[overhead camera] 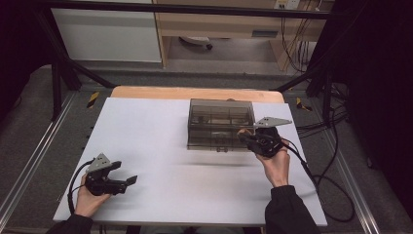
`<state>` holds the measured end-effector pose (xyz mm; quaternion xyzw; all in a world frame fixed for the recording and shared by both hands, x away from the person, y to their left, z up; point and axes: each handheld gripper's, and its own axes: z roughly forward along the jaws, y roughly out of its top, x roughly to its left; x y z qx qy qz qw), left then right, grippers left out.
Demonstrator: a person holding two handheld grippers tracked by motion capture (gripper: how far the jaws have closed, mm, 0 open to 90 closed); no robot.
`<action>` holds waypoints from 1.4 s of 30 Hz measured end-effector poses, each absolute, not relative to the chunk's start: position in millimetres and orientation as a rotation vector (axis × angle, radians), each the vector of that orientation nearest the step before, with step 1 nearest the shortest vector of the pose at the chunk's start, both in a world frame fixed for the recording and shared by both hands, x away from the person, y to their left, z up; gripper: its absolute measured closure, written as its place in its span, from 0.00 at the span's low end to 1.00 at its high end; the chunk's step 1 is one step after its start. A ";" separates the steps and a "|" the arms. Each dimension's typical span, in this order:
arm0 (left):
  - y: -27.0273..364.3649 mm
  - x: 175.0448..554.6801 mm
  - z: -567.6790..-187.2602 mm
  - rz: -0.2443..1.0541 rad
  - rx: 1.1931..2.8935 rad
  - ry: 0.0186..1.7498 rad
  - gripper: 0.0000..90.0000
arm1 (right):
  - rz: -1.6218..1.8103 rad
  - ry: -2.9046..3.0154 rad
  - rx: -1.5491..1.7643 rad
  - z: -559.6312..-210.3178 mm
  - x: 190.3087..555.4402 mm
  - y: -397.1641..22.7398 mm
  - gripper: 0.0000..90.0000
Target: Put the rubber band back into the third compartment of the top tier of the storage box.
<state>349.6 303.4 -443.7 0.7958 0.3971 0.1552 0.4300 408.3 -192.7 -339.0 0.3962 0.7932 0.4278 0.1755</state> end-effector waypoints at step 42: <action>302.8 349.9 -444.5 0.384 1.986 0.992 0.11 | 1.148 2.277 1.206 -374.8 429.8 -189.4 0.93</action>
